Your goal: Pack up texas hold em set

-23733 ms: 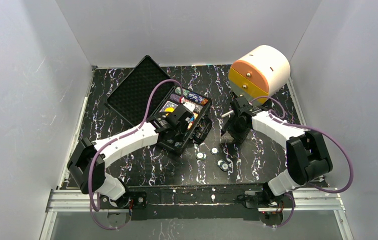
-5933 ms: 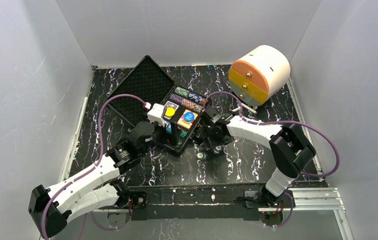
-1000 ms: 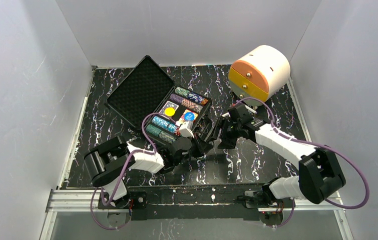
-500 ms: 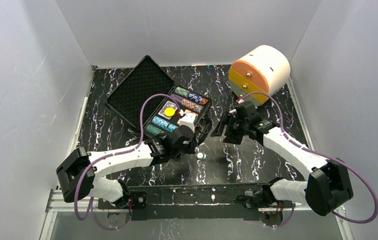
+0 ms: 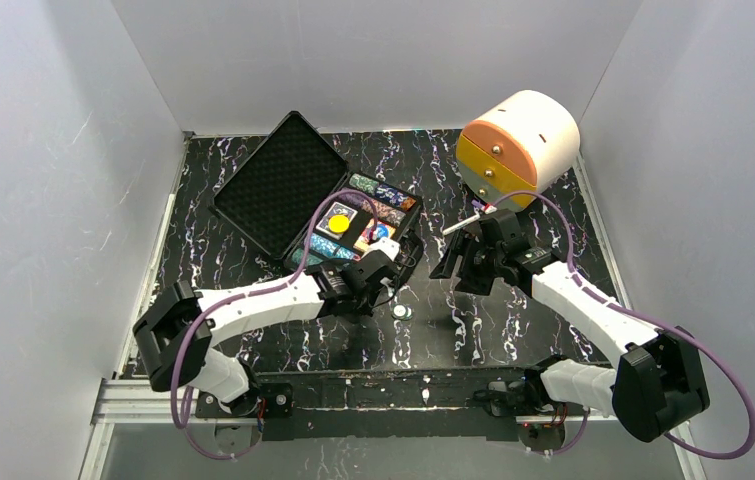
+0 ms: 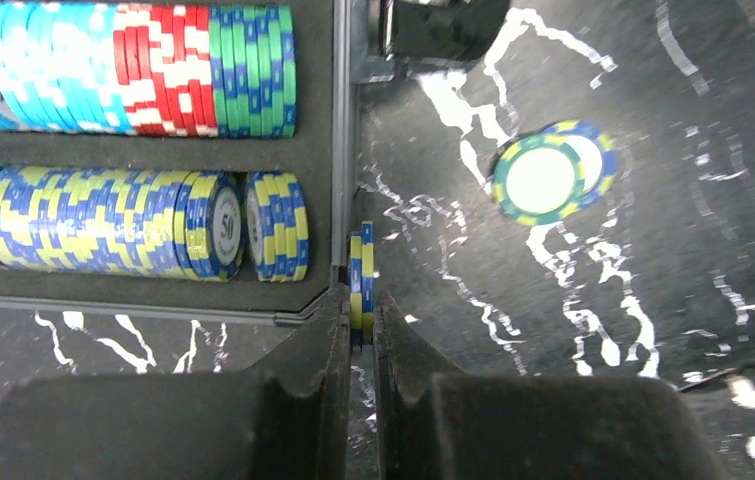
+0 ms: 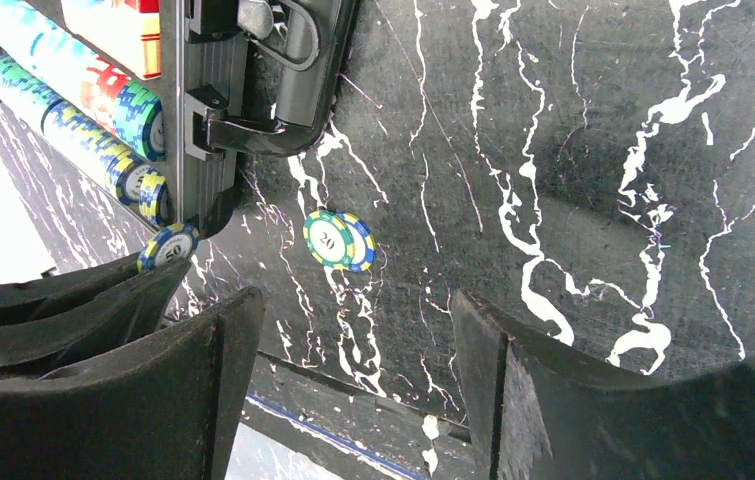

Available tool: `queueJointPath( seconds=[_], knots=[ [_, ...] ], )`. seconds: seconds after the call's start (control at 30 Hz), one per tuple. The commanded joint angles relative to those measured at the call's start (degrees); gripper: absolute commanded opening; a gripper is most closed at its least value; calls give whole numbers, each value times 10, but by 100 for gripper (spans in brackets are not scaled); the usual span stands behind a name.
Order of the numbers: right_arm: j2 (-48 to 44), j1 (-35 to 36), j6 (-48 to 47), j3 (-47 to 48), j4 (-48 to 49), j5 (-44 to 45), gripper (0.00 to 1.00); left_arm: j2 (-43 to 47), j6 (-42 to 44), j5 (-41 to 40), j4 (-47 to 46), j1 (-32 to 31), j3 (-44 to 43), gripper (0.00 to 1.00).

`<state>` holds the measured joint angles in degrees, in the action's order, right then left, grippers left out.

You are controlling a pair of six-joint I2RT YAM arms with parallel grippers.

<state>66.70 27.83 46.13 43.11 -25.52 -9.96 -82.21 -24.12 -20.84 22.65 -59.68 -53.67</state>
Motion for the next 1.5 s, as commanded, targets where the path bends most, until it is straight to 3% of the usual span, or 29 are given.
queueJointPath(
  seconds=[0.0, 0.37, 0.73, 0.97, 1.17, 1.47],
  knots=[
    [-13, -3, -10, -4, 3, 6, 77, -12, 28, -26, 62, 8, -27, 0],
    [-18, -4, -5, -15, 2, -8, 77, 42, 35, 3, 55, 35, -21, 0],
    [-20, -5, -3, -18, 1, -14, 76, 24, 44, 21, 35, 67, -11, 0],
    [-25, -5, -2, -22, 2, -14, 76, 65, 43, -2, 30, 67, -22, 0],
    [-24, -4, -2, -22, 1, -13, 76, 61, 51, 139, 8, 66, -16, 0],
    [-25, -5, -3, -21, -1, -11, 77, 31, 45, 89, 9, 67, -4, 0]
  ],
)
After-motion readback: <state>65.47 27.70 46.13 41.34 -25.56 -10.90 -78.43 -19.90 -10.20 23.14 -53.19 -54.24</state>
